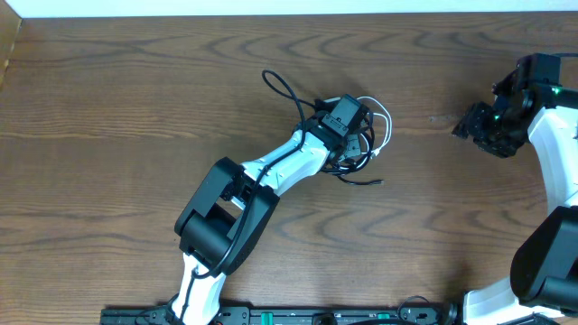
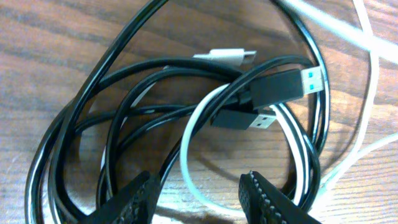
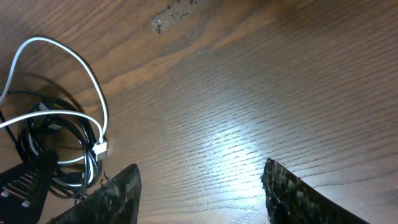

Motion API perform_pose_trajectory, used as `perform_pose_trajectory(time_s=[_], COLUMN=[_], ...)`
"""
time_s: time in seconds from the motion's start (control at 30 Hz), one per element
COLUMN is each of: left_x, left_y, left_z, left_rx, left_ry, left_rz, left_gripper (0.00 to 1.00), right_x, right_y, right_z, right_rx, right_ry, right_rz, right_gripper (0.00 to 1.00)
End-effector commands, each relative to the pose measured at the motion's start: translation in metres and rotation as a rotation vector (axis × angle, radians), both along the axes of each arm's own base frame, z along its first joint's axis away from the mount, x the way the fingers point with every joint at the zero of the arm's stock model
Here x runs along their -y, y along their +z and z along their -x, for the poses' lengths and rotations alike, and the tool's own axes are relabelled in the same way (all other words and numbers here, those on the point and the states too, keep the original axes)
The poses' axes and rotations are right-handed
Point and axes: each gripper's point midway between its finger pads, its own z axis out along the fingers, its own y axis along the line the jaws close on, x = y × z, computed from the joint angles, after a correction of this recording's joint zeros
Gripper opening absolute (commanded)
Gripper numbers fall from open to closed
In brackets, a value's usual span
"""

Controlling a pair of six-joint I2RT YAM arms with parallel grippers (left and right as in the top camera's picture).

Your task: Untangle cables

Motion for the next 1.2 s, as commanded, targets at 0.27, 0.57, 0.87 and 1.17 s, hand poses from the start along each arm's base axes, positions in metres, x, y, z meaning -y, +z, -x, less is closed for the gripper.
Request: perform_pose_trajectory(time_s=[0.27, 0.57, 0.87, 1.17], left_x=[-0.005, 0.000, -0.019, -0.001], left_y=[-0.044, 0.028, 0.194, 0.205], left_z=[0.005, -0.006, 0.018, 0.037], left_rx=[-0.038, 0.140, 0.372, 0.347], left_ry=[-0.055, -0.311, -0.292, -0.405], left_rz=[-0.083, -0.130, 0.005, 0.120], left_gripper=[0.41, 0.07, 0.07, 0.07], right_x=[0.002, 0.003, 0.003, -0.004], right_y=[-0.004, -0.001, -0.005, -0.021], right_z=[0.002, -0.007, -0.004, 0.011], right_rx=[-0.015, 0.021, 0.010, -0.043], right_ry=[0.013, 0.012, 0.019, 0.025], right_rz=[0.023, 0.030, 0.029, 0.008], right_gripper=[0.60, 0.62, 0.63, 0.63])
